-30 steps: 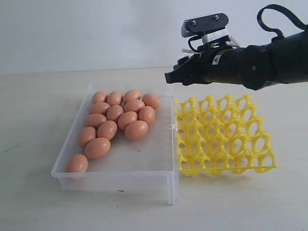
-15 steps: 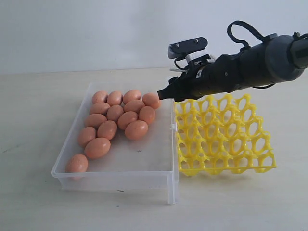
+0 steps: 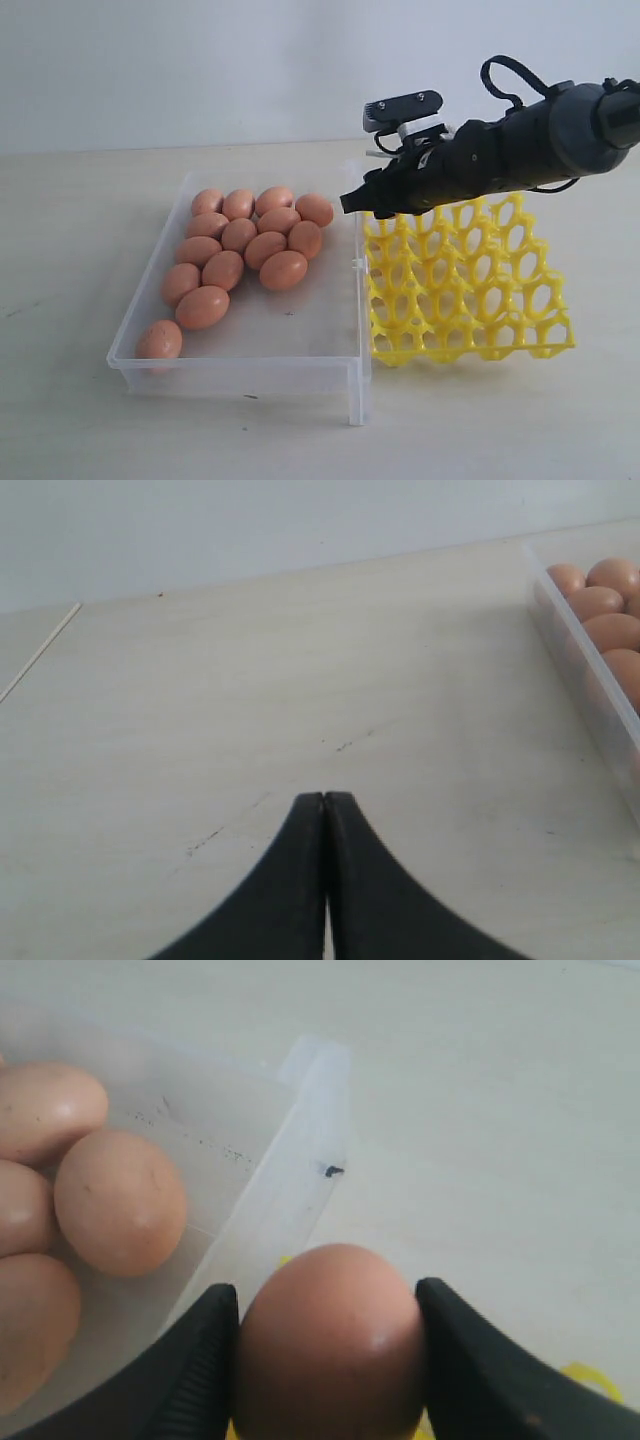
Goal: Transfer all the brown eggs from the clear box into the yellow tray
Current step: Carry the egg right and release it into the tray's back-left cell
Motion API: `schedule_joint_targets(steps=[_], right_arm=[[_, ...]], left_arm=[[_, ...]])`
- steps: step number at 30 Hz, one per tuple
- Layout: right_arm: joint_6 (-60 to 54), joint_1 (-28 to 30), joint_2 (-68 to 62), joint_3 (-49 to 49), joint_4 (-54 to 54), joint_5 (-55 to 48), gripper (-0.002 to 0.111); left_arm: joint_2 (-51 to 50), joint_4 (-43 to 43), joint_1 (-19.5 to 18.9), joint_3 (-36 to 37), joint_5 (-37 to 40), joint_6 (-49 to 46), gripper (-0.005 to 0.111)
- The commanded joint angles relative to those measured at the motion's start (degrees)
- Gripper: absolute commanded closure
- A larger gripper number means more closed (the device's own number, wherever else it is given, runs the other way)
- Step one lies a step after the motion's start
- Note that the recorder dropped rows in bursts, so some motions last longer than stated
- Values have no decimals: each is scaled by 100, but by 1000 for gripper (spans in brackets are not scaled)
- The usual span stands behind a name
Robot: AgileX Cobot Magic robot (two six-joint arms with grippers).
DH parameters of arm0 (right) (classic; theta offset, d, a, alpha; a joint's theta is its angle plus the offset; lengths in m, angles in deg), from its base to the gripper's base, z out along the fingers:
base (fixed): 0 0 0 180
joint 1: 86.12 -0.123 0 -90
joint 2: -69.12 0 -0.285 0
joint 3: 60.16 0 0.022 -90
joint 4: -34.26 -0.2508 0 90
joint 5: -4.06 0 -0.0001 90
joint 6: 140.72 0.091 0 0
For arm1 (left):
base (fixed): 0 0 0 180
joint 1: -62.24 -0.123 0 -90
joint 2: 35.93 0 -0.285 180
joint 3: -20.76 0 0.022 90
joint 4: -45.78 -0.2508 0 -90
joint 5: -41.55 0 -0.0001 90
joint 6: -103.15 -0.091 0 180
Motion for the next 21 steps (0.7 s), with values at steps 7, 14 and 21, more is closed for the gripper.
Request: schedule_joint_targets(steps=[7, 14, 21], right_arm=[[-71, 33, -16, 12, 6, -83, 99], [-71, 33, -4, 12, -158, -81, 47], [-71, 33, 375, 12, -271, -373, 56]], left_arm=[[-4, 14, 34, -23, -52, 27, 107], [-4, 14, 34, -23, -52, 27, 107], [-4, 14, 34, -23, -52, 27, 107]])
